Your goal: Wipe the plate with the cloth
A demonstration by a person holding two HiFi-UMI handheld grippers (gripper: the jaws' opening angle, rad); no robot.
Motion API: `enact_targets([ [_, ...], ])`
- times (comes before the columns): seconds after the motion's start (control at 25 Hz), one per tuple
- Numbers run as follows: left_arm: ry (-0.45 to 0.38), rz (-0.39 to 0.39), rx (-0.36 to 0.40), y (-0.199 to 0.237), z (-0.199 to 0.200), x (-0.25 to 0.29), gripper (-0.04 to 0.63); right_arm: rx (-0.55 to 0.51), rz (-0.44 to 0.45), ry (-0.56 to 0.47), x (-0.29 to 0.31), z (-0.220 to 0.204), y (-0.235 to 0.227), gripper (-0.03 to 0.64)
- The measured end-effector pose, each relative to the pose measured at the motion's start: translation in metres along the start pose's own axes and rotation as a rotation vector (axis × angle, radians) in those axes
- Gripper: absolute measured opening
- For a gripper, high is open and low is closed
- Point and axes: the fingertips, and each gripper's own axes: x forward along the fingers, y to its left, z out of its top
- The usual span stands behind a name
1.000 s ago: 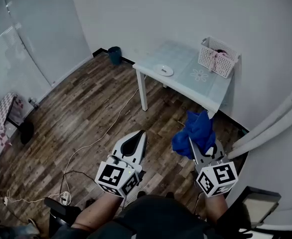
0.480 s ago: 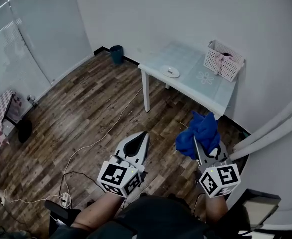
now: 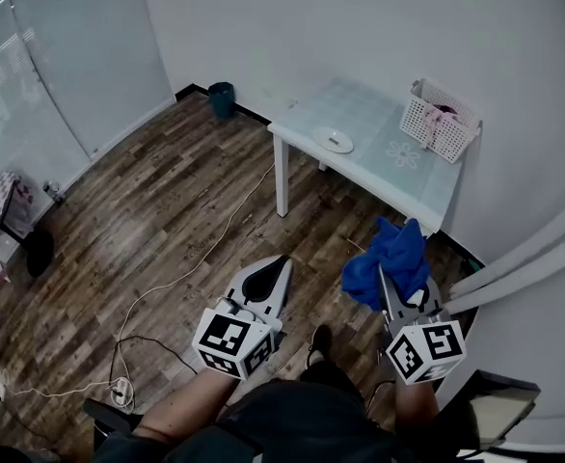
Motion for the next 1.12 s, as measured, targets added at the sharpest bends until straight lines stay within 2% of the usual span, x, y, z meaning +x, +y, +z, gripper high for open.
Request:
enact_targets([
  [0.12,0.015,0.019,0.015,0.016,-0.004,0.027,0.009,0.012,0.019,0.007,0.029,-0.003,-0.019,0.137],
  [0.32,0.033,0.04,0.101,0.033,0.011,0.075,0.008,0.02,0.047,-0.004,0.075,0.009,-0.051,0.137],
  [0.64,0.076,0.061,0.185,0.047,0.019,0.161,0.009,0.033,0.087,-0.008,0.134,0.026,-0.116,0.137],
  [0.84,0.08,0.063,0.192,0.046,0.019,0.208,0.009,0.041,0.111,-0.022,0.165,0.033,-0.155,0.137],
  [1.12,0.114,0.08,0.23,0.057,0.022,0.247,0.009,0.06,0.146,-0.031,0.202,0.041,-0.178,0.137],
])
